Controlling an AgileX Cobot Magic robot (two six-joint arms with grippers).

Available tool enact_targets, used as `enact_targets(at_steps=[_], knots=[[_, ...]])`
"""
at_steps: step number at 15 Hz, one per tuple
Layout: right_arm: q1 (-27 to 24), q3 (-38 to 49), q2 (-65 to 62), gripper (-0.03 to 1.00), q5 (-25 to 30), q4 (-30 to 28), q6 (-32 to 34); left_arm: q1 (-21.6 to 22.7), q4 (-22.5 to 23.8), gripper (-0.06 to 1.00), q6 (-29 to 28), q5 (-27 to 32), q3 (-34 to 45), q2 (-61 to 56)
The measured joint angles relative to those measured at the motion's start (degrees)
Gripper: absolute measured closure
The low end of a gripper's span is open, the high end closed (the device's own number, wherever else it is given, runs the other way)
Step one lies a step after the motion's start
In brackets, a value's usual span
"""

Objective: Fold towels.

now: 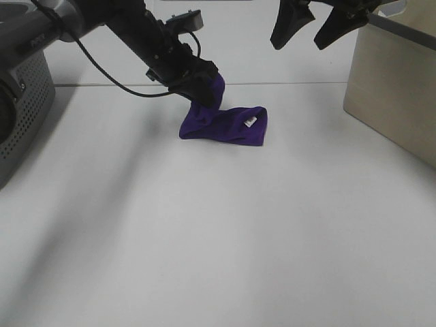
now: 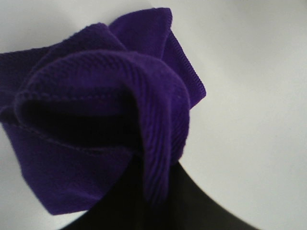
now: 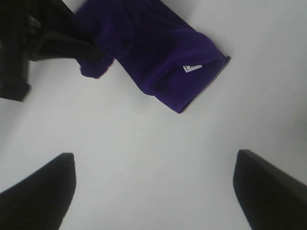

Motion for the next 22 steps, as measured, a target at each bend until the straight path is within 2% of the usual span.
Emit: enact_targets(at_steps=[4,5,6,8,10,12,14,16,19,20,21,22], knots=[[0.0,0.0,-3.15,0.1,0.06,0.0,0.0,-3.55,-2.01,0.89,-0.17,-6.3,0.0,1.66],[0.0,0.0,-3.67,0.1,0.06,0.06,0.0,-4.76,-3.32,0.82,-0.17,-8.59,0.0,1.66],[0.0,0.0,-4.24,0.1,0.06,0.23,0.0,-5.73,-4.64,0.65,-0.23,-10.14,0.0,1.66],[0.0,0.0,-5.39,0.1,0.06,0.4,0.06,-7.1,-5.79,0.25,-0.92,-10.03,0.0,1.66],[0.0,0.0,-6.76,0.1,0.11,0.52,0.06,-7.33,-6.99,0.06,-1.26,-9.34,-0.74,1.66],[0.0,0.0,-7.39,0.1,0.11,0.46,0.06,-7.28,-7.16,0.05,-1.32,-9.05,-3.27,1.66],[0.0,0.0,-7.73,0.1,0.11,0.34,0.06,-6.59,-6.02,0.05,-1.32,-4.81,-7.45,1.66],[0.0,0.0,-7.73,0.1,0.11,-0.06,0.06,-4.58,0.34,0.05,-1.78,0.34,-11.8,1.6],[0.0,0.0,-7.73,0.1,0.11,-2.41,0.8,-0.17,14.21,0.05,-9.22,0.86,-14.21,0.4],[0.0,0.0,-7.73,0.1,0.11,-4.24,2.18,0.57,17.48,0.05,-10.37,0.97,-14.21,-0.06],[-0.4,0.0,-7.73,0.1,0.11,-5.9,3.55,2.01,23.89,0.05,-13.58,1.09,-14.27,-1.26],[-1.6,0.0,-7.73,0.1,0.11,-6.82,4.76,3.55,27.79,0.05,-16.33,1.15,-14.38,-2.41]])
